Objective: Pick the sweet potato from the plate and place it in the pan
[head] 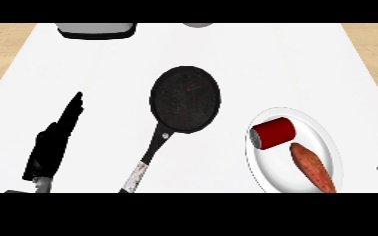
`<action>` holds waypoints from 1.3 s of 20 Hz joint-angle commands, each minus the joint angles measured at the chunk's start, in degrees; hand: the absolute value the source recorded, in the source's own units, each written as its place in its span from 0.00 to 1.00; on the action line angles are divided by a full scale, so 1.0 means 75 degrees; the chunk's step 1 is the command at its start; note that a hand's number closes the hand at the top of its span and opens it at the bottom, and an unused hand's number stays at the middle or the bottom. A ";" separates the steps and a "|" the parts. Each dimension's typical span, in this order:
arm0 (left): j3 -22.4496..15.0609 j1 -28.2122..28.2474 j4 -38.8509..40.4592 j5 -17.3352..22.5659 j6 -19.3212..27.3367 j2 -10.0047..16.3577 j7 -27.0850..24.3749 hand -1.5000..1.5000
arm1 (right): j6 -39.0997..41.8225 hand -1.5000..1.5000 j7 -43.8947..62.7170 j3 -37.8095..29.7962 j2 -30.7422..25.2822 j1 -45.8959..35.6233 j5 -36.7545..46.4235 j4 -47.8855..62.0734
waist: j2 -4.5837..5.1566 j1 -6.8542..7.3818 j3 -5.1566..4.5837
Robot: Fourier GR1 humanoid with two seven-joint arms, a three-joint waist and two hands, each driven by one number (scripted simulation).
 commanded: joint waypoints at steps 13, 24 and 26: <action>0.0360 0.0216 -0.0591 -0.0228 -0.0318 -0.0055 0.0470 0.50 | 0.2731 0.00 0.3110 0.1228 0.0223 -0.2427 -0.0194 -0.0629 | 0.0014 0.0131 -0.0002; 0.0287 0.0767 -0.0071 -0.0722 -0.0386 -0.0622 -0.0448 0.50 | 0.3987 0.00 0.4757 0.1998 0.0787 -0.2767 0.0028 -0.0996 | 0.0005 0.0054 -0.0003; 0.0338 0.0395 -0.0505 -0.0676 -0.0425 -0.0506 0.0177 0.50 | 0.3831 0.00 0.5678 0.2513 0.1239 -0.3153 -0.0084 -0.1144 | 0.0005 0.0096 -0.0006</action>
